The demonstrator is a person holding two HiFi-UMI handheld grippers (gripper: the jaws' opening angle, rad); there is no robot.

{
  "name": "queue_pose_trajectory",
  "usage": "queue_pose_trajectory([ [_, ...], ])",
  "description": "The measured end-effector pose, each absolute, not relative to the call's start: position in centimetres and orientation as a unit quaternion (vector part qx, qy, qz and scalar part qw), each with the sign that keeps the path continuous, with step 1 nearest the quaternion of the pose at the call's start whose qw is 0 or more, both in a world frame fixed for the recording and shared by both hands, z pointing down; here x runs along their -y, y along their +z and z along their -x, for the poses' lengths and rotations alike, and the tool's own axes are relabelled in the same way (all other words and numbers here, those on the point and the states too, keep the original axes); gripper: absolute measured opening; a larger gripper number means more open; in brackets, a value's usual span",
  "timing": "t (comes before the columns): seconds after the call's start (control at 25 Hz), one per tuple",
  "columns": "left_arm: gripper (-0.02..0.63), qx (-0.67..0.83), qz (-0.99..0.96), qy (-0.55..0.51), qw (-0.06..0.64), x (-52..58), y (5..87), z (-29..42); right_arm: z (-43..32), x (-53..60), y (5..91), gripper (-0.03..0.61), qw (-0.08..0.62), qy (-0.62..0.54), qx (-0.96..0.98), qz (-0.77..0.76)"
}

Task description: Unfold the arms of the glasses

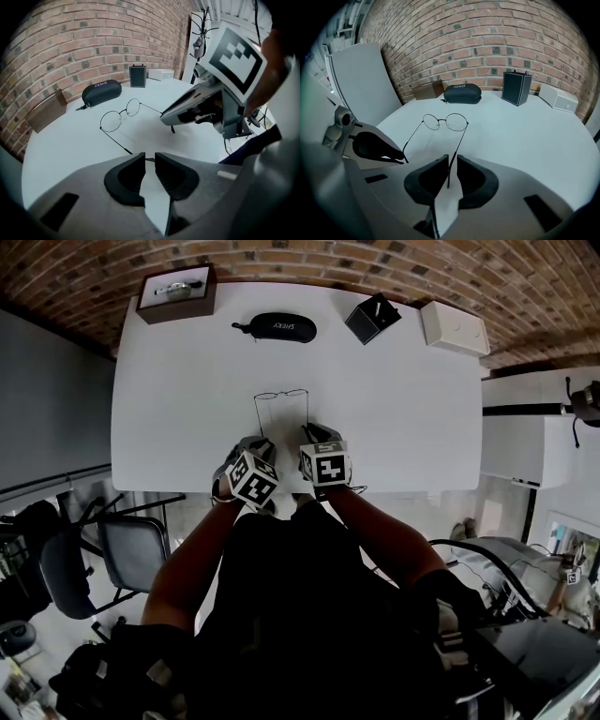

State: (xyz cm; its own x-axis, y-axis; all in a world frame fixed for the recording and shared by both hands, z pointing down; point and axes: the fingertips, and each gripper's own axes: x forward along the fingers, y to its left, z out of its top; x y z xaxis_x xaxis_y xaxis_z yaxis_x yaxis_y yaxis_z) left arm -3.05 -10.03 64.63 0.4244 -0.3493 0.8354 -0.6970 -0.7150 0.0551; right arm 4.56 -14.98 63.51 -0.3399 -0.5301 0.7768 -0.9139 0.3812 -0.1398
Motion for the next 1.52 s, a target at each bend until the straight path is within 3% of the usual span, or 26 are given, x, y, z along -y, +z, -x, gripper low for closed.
queue_pose_trajectory([
  [0.12,0.072,0.321,-0.826,0.418,0.198,10.5,63.9,3.3,-4.5,14.9,63.1,0.024,0.322,0.292,0.77,-0.467],
  [0.24,0.072,0.328,-0.839,0.383,0.204,10.9,62.5,3.6,-4.2,14.9,62.2,0.127,0.303,0.29,0.783,-0.46],
  [0.4,0.072,0.375,-0.853,0.274,0.238,12.1,58.1,5.3,-4.4,15.6,58.5,0.13,0.257,0.256,0.806,-0.467],
  [0.52,0.072,0.404,-0.854,0.228,0.237,12.8,55.4,7.1,-4.8,15.9,55.0,0.118,0.208,0.239,0.827,-0.464],
  [0.6,0.053,0.415,-0.858,0.201,0.225,13.1,53.2,8.2,-5.2,15.9,52.4,0.043,0.175,0.228,0.836,-0.467],
  [0.8,0.017,0.431,-0.876,0.12,0.179,13.6,47.5,10.7,-6.0,15.9,45.9,0.02,0.108,0.19,0.848,-0.482],
  [1.08,0.011,0.452,-0.873,0.062,0.175,12.8,41.0,11.5,-6.9,14.3,40.1,0.011,0.084,0.144,0.85,-0.5],
  [1.36,0.011,0.486,-0.863,0.059,0.123,11.8,36.2,9.7,-8.0,13.8,37.9,0.008,0.079,0.138,0.863,-0.48],
  [1.52,0.011,0.506,-0.851,0.059,0.131,11.2,35.3,8.9,-8.6,13.8,37.3,0.008,0.069,0.154,0.862,-0.478],
])
